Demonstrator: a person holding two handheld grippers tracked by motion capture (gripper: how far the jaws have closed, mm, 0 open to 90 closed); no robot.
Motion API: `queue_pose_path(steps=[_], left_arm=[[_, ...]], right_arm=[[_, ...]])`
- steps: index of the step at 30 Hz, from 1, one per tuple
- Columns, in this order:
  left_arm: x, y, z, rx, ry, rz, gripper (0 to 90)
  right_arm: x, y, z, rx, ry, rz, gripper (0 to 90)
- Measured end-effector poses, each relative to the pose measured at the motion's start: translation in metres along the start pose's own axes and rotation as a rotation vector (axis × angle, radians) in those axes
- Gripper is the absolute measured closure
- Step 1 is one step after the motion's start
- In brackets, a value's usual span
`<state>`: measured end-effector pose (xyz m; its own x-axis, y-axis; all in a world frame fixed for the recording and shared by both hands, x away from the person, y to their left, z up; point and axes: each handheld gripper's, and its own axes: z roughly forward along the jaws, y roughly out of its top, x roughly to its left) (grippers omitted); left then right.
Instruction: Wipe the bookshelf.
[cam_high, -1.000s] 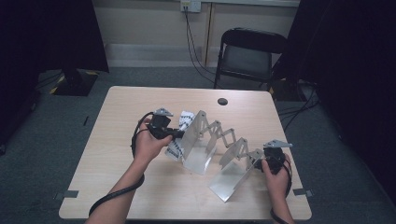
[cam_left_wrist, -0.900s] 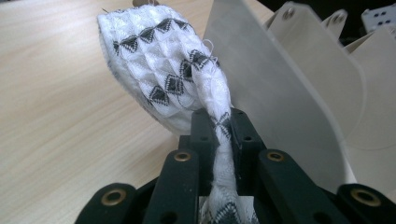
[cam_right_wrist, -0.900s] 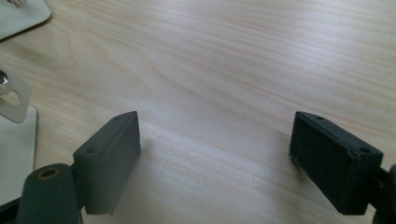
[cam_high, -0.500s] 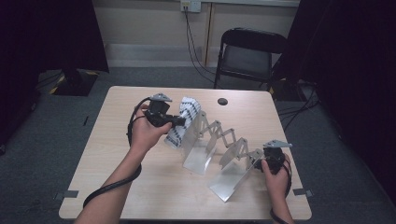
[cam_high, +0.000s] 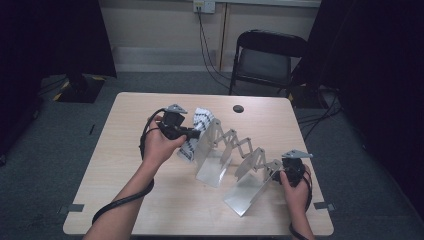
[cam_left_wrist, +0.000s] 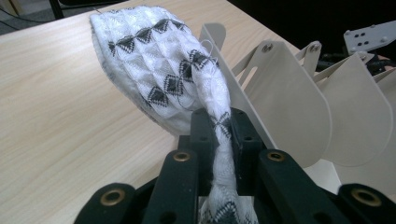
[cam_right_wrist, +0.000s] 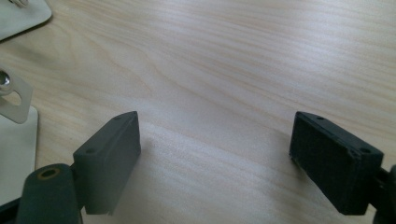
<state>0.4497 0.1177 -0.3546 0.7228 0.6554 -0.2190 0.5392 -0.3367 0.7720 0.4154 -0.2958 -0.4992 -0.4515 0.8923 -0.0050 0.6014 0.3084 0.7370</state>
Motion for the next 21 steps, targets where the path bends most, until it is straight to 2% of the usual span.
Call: queue_pose_path(steps=[21], left_arm=[[0.007,-0.039,0.029,0.04,-0.012,-0.04,82.1]], right_arm=[[0.001,0.0,0.0,0.001,0.003,0.0,15.7]])
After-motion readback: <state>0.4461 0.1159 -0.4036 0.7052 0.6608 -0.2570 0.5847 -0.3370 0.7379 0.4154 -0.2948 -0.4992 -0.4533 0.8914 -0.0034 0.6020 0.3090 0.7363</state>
